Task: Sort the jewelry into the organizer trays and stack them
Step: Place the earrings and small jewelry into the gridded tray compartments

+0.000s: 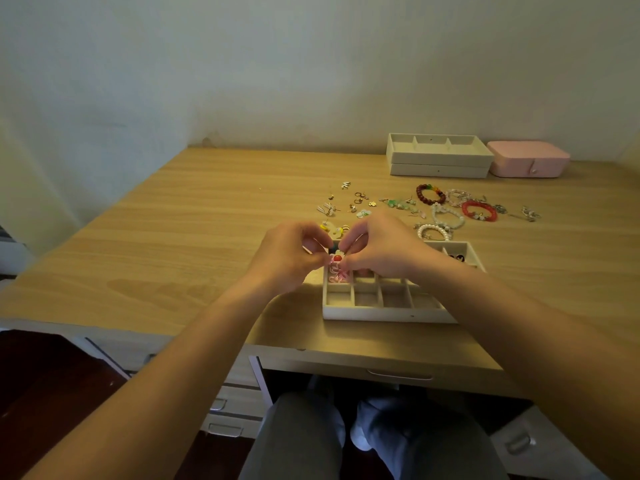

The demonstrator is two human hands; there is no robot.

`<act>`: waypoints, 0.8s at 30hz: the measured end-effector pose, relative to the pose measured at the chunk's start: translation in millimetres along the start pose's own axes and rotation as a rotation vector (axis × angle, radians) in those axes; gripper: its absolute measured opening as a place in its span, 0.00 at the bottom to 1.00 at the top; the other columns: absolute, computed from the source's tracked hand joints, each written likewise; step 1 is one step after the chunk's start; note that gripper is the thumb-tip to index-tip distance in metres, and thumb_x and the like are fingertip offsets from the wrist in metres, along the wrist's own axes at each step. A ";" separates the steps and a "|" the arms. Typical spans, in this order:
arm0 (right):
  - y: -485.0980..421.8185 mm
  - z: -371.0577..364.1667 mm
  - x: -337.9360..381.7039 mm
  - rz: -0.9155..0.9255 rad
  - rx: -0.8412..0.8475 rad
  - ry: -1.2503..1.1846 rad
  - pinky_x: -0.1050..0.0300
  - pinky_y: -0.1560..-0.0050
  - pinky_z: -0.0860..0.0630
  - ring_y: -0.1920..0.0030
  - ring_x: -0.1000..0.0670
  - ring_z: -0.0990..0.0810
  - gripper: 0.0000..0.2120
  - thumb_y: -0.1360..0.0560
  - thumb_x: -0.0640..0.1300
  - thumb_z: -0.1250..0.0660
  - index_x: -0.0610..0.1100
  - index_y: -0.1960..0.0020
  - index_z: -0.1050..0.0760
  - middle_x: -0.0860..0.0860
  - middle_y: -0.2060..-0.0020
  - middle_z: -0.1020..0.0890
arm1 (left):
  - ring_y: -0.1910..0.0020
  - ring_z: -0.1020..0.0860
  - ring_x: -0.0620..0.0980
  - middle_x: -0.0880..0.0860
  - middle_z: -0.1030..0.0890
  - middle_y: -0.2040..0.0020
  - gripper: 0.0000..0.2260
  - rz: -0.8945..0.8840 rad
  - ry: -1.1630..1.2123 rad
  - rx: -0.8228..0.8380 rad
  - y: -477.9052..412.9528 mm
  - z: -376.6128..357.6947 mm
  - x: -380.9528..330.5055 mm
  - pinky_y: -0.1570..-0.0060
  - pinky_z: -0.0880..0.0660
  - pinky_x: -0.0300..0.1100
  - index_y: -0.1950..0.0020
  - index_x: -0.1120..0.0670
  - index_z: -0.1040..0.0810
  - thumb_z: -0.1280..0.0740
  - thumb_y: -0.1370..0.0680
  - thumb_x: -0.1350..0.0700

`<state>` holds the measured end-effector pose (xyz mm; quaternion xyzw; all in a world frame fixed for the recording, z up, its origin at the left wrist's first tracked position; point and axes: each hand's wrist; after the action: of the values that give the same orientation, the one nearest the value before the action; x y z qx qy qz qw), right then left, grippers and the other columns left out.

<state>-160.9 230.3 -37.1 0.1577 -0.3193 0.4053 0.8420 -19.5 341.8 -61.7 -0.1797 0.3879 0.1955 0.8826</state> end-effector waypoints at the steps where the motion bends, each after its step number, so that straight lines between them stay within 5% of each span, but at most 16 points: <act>1: 0.6 -0.8 0.5 -0.007 0.006 0.004 0.65 0.65 0.21 0.65 0.57 0.15 0.09 0.30 0.41 0.19 0.44 0.51 0.15 0.51 0.63 0.13 | 0.67 0.23 0.38 0.44 0.18 0.64 0.12 -0.026 -0.036 0.002 0.5 0.9 -1.0 0.61 0.27 0.39 0.60 0.43 0.20 0.23 0.28 0.60; 6: 0.1 -2.6 2.5 0.021 0.050 0.085 0.70 0.73 0.28 0.73 0.60 0.19 0.04 0.28 0.41 0.22 0.47 0.54 0.16 0.53 0.65 0.14 | 0.64 0.23 0.40 0.44 0.18 0.60 0.09 -0.142 -0.180 0.030 1.1 3.7 -4.5 0.54 0.23 0.44 0.53 0.48 0.18 0.25 0.27 0.62; 13: -1.3 -4.9 7.5 0.084 0.083 0.211 0.58 0.65 0.18 0.69 0.53 0.16 0.07 0.23 0.38 0.31 0.45 0.55 0.15 0.49 0.63 0.14 | 0.54 0.21 0.48 0.44 0.16 0.56 0.17 -0.238 -0.343 0.037 3.0 3.1 -14.0 0.52 0.26 0.48 0.41 0.48 0.25 0.25 0.27 0.58; 19: -0.4 0.5 6.0 0.056 -0.019 0.103 0.49 0.58 0.15 0.64 0.49 0.14 0.12 0.21 0.36 0.39 0.45 0.49 0.17 0.48 0.57 0.15 | 0.54 0.23 0.48 0.43 0.16 0.54 0.18 -0.259 -0.423 0.083 1.0 5.3 -17.8 0.56 0.30 0.46 0.39 0.48 0.28 0.26 0.25 0.56; 24: 4.4 0.3 0.2 0.072 -0.050 -0.024 0.55 0.66 0.17 0.68 0.51 0.16 0.09 0.21 0.36 0.38 0.46 0.51 0.20 0.49 0.62 0.13 | 0.48 0.23 0.51 0.44 0.16 0.51 0.18 -0.307 -0.523 0.099 1.4 5.8 -20.1 0.53 0.30 0.46 0.35 0.49 0.31 0.30 0.22 0.55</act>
<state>-164.4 233.0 -36.7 0.1300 -0.3448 0.4255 0.8265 -29.1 341.6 -43.1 -0.1365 0.1249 0.0802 0.9795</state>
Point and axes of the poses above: each hand's wrist, its own y-axis away from the middle knuckle, its own z-axis out of the back of the hand, x = y × z
